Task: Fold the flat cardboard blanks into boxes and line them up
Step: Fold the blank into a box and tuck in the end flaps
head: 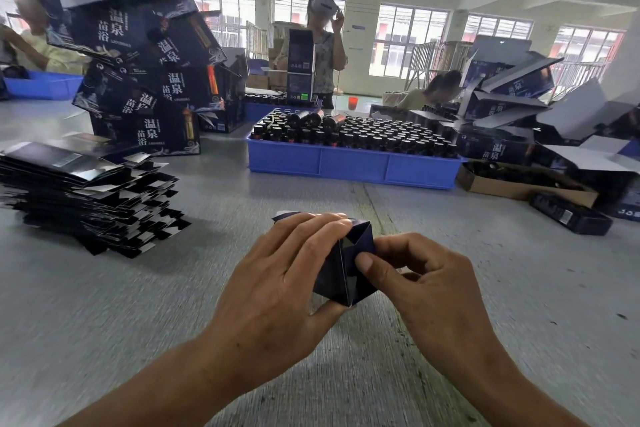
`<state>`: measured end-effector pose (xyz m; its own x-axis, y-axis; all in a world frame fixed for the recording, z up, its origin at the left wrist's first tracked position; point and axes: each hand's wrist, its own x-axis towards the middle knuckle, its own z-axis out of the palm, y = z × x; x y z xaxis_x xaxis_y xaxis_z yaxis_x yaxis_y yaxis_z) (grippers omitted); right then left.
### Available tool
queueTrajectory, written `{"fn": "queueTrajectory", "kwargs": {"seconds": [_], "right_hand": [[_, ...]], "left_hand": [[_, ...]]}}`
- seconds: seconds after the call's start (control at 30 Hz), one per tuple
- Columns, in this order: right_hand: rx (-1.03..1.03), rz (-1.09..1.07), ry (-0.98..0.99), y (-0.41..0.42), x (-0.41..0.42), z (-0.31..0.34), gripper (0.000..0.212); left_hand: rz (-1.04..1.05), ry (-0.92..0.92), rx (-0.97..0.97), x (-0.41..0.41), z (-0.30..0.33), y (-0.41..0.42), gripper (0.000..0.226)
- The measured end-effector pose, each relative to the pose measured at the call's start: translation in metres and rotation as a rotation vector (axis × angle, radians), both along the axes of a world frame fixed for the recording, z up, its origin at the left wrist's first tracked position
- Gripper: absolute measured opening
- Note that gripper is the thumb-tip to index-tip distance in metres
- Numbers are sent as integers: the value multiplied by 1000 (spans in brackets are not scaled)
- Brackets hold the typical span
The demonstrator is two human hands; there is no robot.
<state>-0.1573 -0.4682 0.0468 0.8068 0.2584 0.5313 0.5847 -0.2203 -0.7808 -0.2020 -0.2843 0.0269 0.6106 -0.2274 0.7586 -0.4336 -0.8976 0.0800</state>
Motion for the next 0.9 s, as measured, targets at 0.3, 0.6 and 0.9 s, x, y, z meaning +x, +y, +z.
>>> {"fn": "queueTrajectory", "kwargs": {"seconds": [0.3, 0.6, 0.9], "right_hand": [[-70, -45, -40, 0, -2, -1, 11], [-68, 76, 12, -4, 2, 1, 25], [-38, 65, 155, 4, 4, -5, 75]], "left_hand": [[20, -15, 8, -1, 0, -2, 77], [26, -40, 8, -1, 1, 3, 77], [-73, -128, 244, 2, 1, 0, 67]]}}
